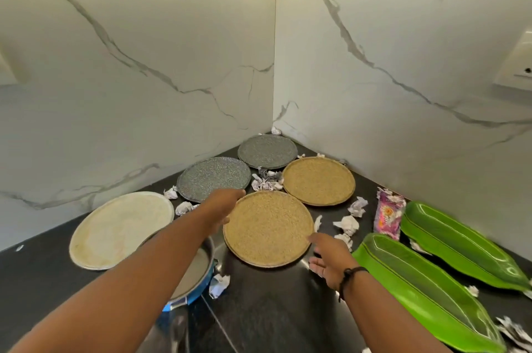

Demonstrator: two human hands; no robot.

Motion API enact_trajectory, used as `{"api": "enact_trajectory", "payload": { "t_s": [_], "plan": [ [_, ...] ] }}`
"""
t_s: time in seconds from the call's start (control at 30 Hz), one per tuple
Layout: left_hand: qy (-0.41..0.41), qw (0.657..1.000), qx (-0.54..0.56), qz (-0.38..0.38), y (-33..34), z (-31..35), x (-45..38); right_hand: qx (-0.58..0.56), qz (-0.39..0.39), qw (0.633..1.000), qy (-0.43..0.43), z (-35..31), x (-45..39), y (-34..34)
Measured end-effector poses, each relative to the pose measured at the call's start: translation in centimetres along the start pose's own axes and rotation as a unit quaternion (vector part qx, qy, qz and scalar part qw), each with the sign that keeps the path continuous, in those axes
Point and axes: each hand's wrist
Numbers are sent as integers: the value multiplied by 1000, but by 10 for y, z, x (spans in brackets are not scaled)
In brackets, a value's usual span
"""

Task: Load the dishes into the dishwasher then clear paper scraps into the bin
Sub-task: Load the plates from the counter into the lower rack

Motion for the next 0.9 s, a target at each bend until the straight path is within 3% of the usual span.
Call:
{"api": "enact_trajectory", "payload": {
  "t_s": [0.17, 0.3, 0.4, 0.5, 0.67, 0.9],
  "plan": [
    [-37, 970, -240, 3, -11, 1, -54, -22, 19, 999, 29, -13, -30, 2],
    [-100, 951, -291, -28, -18, -12, -85, -28, 21, 999, 35, -13, -51, -1],
    [-103, 937, -333, -11, -19, -20, -97, -32, 18, 999, 28, -10, -59, 1],
    [-118, 946, -303, -3, -19, -28, -100, -29, 27, 999, 18, -8, -61, 4],
    [-75, 988, -129, -28, -26, -20, -88, -82, 16, 996, 18, -9, -46, 5],
    [24, 993, -94, -62, -27, 17, -32, -102, 5, 994, -39, -18, 23, 2]
  ]
}}
Point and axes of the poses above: each hand's wrist, its own x-axis away from the middle knuckle, its own y-axis out of the palm, z = x × y, and after that the axes turned 13 degrees about -z, right-handed
